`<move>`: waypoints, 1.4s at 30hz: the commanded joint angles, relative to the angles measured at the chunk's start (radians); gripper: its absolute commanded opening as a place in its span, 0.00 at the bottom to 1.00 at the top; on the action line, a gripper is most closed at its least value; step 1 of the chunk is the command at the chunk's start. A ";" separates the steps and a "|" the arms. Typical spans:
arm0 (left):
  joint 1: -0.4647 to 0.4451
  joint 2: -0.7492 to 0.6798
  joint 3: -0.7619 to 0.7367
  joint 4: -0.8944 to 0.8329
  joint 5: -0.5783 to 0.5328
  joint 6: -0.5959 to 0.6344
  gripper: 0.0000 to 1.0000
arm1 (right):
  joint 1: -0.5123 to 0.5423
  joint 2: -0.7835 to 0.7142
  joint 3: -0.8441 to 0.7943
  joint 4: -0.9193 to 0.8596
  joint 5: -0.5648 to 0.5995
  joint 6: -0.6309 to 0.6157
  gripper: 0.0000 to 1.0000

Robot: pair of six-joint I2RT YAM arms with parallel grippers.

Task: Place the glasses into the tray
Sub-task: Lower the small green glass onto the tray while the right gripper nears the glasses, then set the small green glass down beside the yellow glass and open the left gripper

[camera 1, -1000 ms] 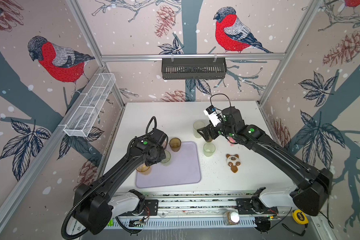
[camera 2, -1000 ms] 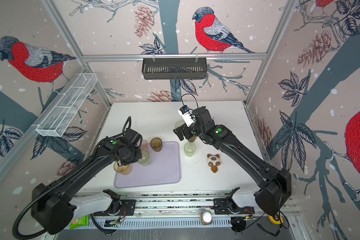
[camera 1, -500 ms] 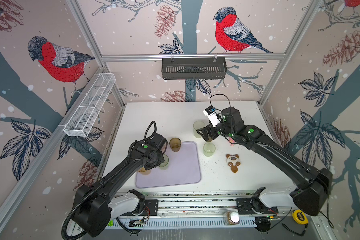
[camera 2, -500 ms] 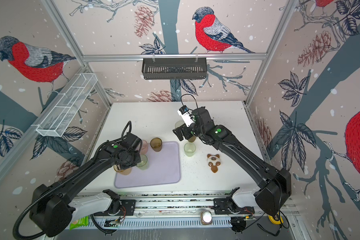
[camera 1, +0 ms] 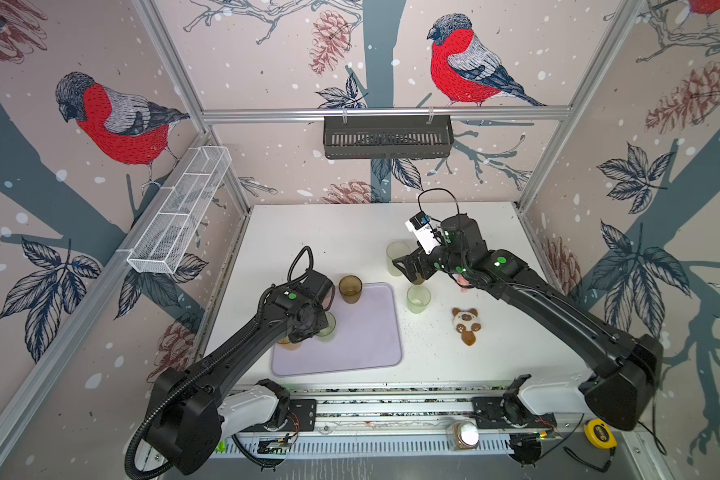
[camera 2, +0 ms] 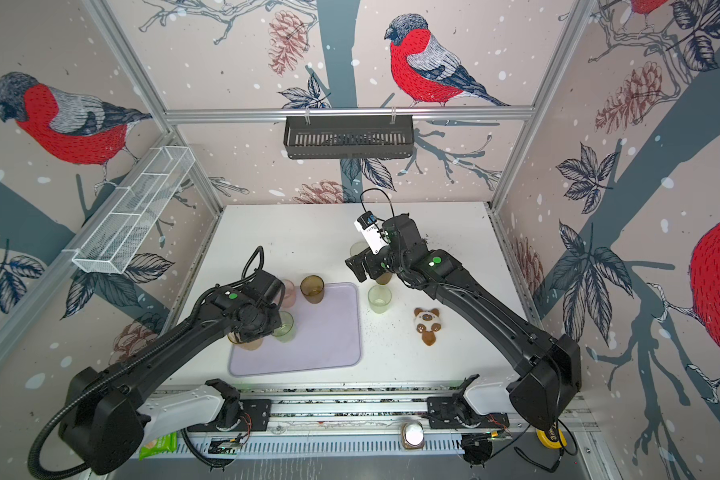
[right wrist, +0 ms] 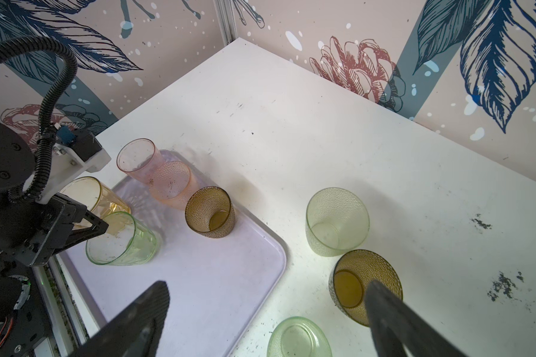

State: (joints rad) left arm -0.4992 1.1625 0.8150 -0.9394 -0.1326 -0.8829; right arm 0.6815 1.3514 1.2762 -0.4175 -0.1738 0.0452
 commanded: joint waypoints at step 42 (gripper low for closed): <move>0.000 -0.007 -0.041 0.019 -0.038 -0.028 0.00 | 0.002 0.002 0.012 0.019 0.014 -0.022 1.00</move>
State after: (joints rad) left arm -0.4992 1.1603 0.7746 -0.9047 -0.1417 -0.8936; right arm 0.6815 1.3552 1.2816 -0.4175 -0.1688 0.0269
